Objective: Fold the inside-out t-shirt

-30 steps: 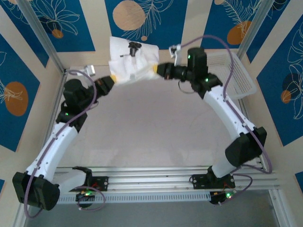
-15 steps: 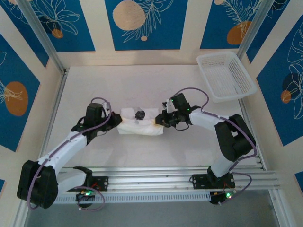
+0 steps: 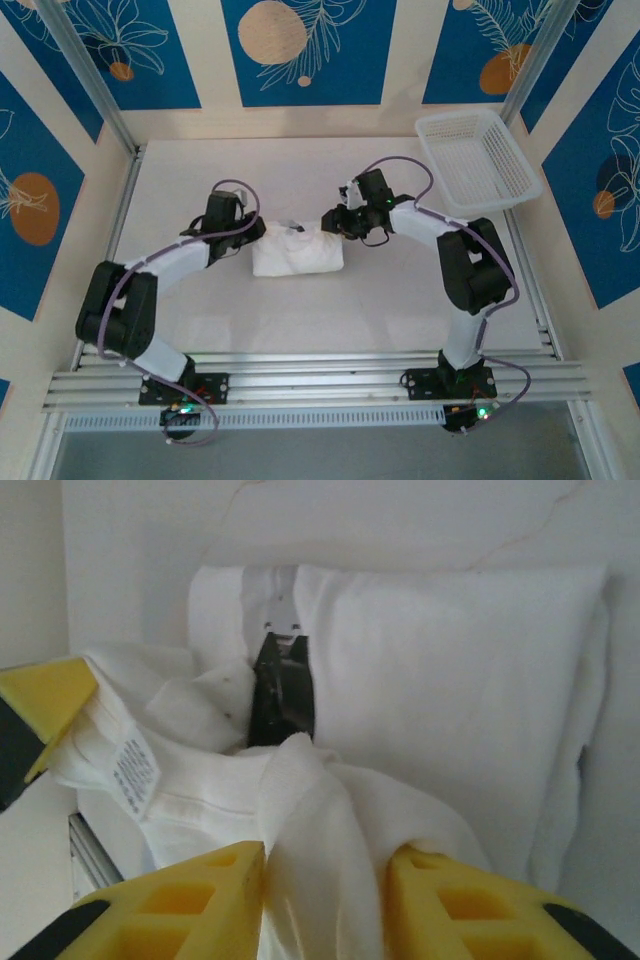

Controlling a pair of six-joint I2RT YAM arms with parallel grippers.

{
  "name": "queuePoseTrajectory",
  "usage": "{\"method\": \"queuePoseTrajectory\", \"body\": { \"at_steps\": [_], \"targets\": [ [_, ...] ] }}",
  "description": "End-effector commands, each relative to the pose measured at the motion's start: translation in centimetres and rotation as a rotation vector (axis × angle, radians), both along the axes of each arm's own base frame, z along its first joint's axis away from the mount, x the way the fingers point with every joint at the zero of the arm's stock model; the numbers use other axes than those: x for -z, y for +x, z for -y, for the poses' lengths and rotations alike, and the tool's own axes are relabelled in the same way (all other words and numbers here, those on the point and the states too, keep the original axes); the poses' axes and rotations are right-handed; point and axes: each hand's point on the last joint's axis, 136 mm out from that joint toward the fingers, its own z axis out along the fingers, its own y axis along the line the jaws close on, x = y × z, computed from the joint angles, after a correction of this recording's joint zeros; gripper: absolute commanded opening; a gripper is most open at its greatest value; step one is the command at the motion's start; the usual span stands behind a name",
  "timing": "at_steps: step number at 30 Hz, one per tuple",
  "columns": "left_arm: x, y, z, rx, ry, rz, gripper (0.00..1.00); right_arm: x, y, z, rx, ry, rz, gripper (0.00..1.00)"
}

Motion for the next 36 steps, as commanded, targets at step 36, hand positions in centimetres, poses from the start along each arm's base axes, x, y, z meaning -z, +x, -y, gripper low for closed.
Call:
{"method": "queuePoseTrajectory", "body": {
  "at_steps": [36],
  "targets": [
    [3.5, 1.1, -3.5, -0.154, 0.146, 0.03, 0.3, -0.3, 6.4, 0.0, 0.03, 0.066, 0.115, 0.19]
  ]
}}
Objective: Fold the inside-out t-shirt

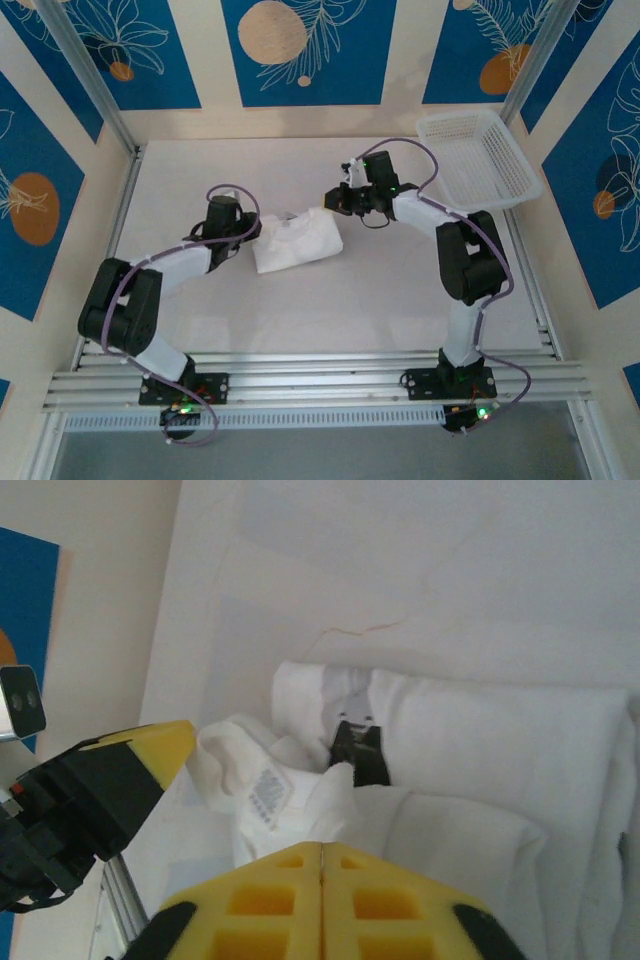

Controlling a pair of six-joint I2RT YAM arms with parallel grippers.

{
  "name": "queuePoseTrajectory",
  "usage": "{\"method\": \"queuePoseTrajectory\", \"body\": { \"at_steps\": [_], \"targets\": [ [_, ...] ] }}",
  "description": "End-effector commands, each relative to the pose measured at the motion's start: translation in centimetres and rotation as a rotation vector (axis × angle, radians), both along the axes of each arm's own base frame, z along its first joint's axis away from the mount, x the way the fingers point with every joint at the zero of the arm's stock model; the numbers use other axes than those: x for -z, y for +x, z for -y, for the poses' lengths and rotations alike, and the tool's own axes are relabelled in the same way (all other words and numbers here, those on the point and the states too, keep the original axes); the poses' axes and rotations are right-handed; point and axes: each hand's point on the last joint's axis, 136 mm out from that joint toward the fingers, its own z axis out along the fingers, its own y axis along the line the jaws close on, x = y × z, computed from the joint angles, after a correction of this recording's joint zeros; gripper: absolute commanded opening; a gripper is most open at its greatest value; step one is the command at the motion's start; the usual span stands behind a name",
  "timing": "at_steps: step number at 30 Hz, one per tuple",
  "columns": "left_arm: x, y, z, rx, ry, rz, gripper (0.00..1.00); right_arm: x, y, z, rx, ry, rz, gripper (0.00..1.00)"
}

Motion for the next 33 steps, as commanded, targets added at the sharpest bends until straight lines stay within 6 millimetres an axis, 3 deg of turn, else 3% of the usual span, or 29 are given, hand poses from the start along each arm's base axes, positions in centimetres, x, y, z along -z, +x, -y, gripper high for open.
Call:
{"method": "queuePoseTrajectory", "body": {
  "at_steps": [1, 4, 8, 11, 14, 18, 21, 24, 27, 30, 33],
  "targets": [
    [2.4, 0.1, -0.7, -0.038, 0.042, -0.061, 0.32, 4.1, 1.2, 0.8, 0.037, -0.073, -0.059, 0.26],
    [1.9, 0.4, -0.6, -0.029, 0.037, -0.043, 0.39, 4.7, 1.7, 1.3, 0.044, -0.105, -0.071, 0.33],
    [-1.4, -0.2, -1.2, -0.037, 0.042, 0.02, 0.48, 0.8, 2.0, 2.8, 0.085, -0.131, -0.003, 0.42],
    [-4.0, -1.7, -1.4, -0.048, -0.008, 0.054, 0.49, -2.2, 0.2, 3.3, 0.096, -0.136, 0.031, 0.43],
    [-4.8, -3.9, 0.5, 0.011, -0.111, 0.038, 0.48, -3.1, -3.3, 2.1, 0.081, -0.13, 0.053, 0.44],
    [-3.6, -5.7, 4.0, 0.118, -0.111, -0.002, 0.44, -1.7, -6.0, -0.4, 0.073, -0.117, 0.074, 0.41],
    [-1.9, -5.0, 5.3, 0.147, -0.089, -0.036, 0.43, 0.7, -5.2, -1.3, 0.066, -0.145, 0.026, 0.4],
    [1.2, -4.0, 4.4, 0.094, -0.002, -0.106, 0.43, 4.4, -3.8, -0.5, 0.105, -0.231, -0.022, 0.4],
    [4.2, -4.0, 2.7, 0.018, 0.058, -0.212, 0.39, 7.3, -4.5, -0.4, 0.107, -0.225, -0.149, 0.38],
    [5.1, -4.2, 3.1, 0.033, 0.02, -0.267, 0.39, 6.0, -5.5, -1.0, 0.088, -0.162, -0.162, 0.39],
    [3.0, -4.1, 2.9, 0.036, 0.019, -0.219, 0.43, 2.1, -6.0, -0.6, 0.096, -0.142, -0.13, 0.42]
  ]
}}
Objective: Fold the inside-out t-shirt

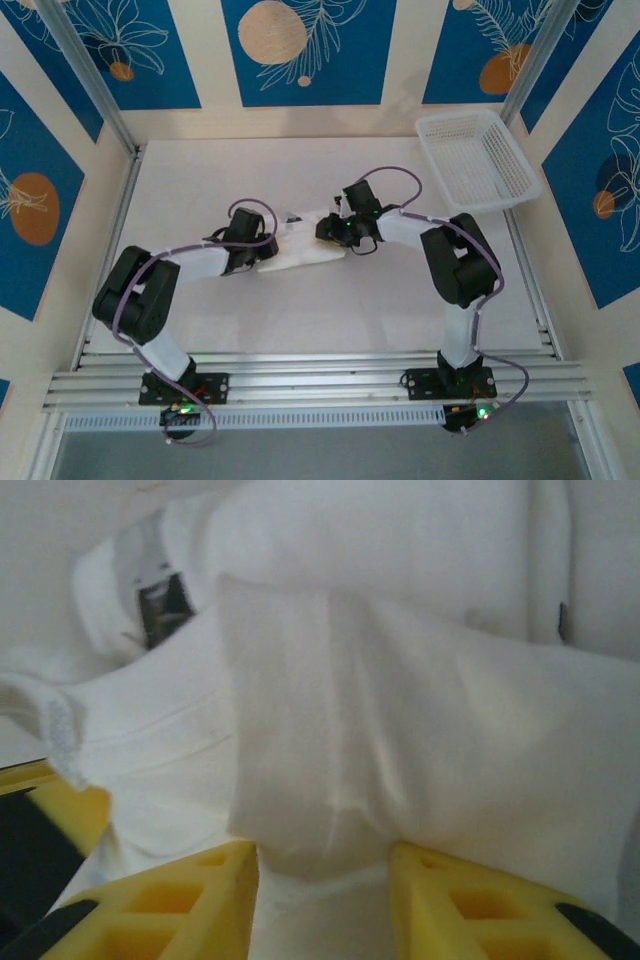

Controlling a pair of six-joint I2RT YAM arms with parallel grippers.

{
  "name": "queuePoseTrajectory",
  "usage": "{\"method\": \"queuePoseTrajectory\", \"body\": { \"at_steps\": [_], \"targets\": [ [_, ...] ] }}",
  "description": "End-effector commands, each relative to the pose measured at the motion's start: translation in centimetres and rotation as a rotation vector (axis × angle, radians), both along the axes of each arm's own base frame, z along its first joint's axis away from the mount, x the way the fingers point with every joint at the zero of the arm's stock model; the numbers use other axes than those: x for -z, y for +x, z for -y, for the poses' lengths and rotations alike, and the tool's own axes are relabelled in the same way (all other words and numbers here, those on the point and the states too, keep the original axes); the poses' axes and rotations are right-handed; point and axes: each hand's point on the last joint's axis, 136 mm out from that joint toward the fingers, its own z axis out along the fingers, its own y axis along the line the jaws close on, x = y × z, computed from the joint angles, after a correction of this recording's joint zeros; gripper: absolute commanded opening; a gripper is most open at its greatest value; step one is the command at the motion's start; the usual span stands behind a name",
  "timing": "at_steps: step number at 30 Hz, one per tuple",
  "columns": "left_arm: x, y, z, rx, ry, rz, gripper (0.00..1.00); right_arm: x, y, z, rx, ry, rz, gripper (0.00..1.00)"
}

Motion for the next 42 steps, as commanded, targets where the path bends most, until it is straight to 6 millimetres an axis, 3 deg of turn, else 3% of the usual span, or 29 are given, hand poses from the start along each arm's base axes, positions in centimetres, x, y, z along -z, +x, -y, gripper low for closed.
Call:
{"method": "queuePoseTrajectory", "body": {
  "at_steps": [1, 4, 5, 9, 12, 15, 19, 22, 28, 30, 33, 35, 37, 42],
  "targets": [
    [-2.8, 0.2, -1.0, -0.021, 0.003, 0.037, 0.45, -5.7, -0.8, 0.4, 0.017, 0.043, 0.038, 0.44],
    [-7.1, -0.1, -1.8, -0.008, 0.021, 0.133, 0.51, -7.4, -1.2, 2.6, 0.12, -0.003, 0.07, 0.56],
    [-8.5, -0.5, -1.9, 0.006, 0.019, 0.162, 0.53, -7.1, -1.4, 3.6, 0.165, -0.017, 0.066, 0.63],
    [-12.6, -3.2, -2.1, 0.083, -0.01, 0.251, 0.63, -4.2, -2.3, 5.7, 0.257, -0.017, -0.016, 0.65],
    [-13.9, -5.5, -2.3, 0.143, -0.026, 0.287, 0.64, -1.6, -2.7, 5.2, 0.269, 0.014, -0.087, 0.62],
    [-14.1, -7.3, -2.7, 0.175, -0.028, 0.295, 0.64, -0.1, -2.6, 3.3, 0.233, 0.026, -0.115, 0.54],
    [-13.3, -8.7, -3.2, 0.178, -0.026, 0.277, 0.64, 1.2, -2.6, -1.1, 0.129, 0.011, -0.125, 0.38],
    [-12.1, -9.1, -4.3, 0.116, -0.018, 0.271, 0.69, 1.8, -2.4, -5.5, 0.075, 0.03, -0.142, 0.31],
    [-10.0, -8.9, -7.5, -0.092, 0.017, 0.232, 0.87, 2.0, 1.6, -16.0, -0.029, 0.083, -0.091, 0.33],
    [-9.6, -8.5, -8.7, -0.165, 0.03, 0.208, 0.94, 1.2, 2.8, -19.9, -0.085, 0.119, -0.081, 0.35],
    [-9.5, -7.9, -10.6, -0.274, 0.021, 0.183, 0.95, -1.4, 3.6, -23.4, -0.149, 0.163, -0.052, 0.43],
    [-9.3, -7.3, -11.8, -0.347, -0.01, 0.177, 0.95, -4.0, 4.3, -23.2, -0.155, 0.168, -0.015, 0.48],
    [-9.1, -6.6, -12.8, -0.41, -0.068, 0.164, 0.94, -6.6, 4.8, -21.5, -0.142, 0.18, 0.008, 0.51],
    [-8.2, -3.4, -15.2, -0.526, -0.175, 0.123, 0.88, -12.6, 4.4, -13.6, -0.06, 0.22, 0.098, 0.56]
  ]
}}
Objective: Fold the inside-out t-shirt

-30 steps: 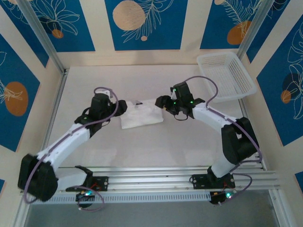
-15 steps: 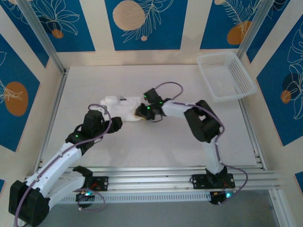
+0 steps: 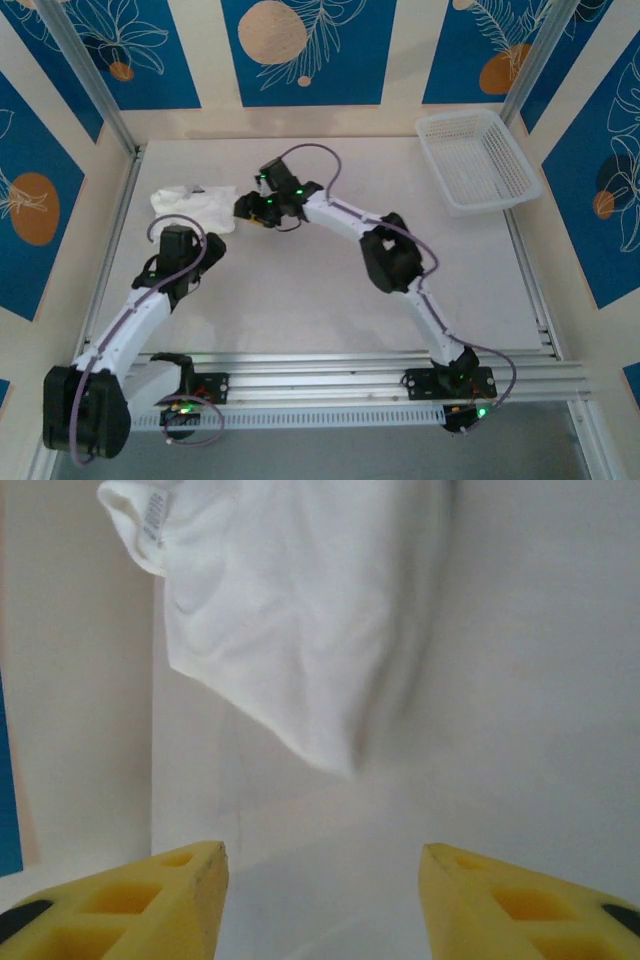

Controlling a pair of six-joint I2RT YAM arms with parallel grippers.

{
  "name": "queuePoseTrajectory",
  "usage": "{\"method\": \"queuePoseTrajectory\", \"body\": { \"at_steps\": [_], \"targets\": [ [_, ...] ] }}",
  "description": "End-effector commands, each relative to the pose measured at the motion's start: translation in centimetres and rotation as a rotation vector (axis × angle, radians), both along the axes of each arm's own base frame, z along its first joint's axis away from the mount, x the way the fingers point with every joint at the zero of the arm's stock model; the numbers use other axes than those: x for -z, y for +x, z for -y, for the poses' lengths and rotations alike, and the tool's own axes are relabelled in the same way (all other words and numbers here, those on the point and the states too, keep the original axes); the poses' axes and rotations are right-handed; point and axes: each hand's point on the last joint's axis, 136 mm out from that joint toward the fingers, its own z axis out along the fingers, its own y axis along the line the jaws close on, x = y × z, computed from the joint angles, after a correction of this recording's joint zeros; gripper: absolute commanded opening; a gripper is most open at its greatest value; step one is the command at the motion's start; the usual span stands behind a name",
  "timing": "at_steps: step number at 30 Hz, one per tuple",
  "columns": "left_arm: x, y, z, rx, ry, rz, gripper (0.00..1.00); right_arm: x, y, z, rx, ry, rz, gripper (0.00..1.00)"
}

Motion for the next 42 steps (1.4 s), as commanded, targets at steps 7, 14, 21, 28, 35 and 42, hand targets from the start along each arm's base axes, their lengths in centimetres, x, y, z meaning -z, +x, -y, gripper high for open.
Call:
{"method": "queuePoseTrajectory", "body": {
  "at_steps": [7, 14, 21, 28, 35, 42],
  "targets": [
    [0.2, 9.9, -0.8, -0.066, -0.216, 0.074, 0.75, -9.1, -3.4, 15.4, 0.176, 0.065, 0.133, 0.59],
    [3.4, 14.8, -3.6, -0.168, -0.221, 0.036, 0.61, -9.1, -7.3, 22.3, 0.254, 0.023, 0.138, 0.59],
    [6.6, 18.3, -5.5, -0.165, -0.216, -0.016, 0.51, -10.3, -7.9, 25.9, 0.324, 0.027, 0.155, 0.6],
    [7.4, 21.6, -7.7, -0.192, -0.218, -0.032, 0.48, -11.8, -7.7, 26.8, 0.346, 0.015, 0.191, 0.6],
    [8.6, 26.3, -8.5, -0.206, -0.23, -0.025, 0.46, -12.0, -7.6, 27.3, 0.356, 0.005, 0.185, 0.6],
    [9.3, 30.6, -9.1, -0.201, -0.239, 0.016, 0.45, -12.4, -7.6, 28.0, 0.365, -0.009, 0.193, 0.6]
  ]
}}
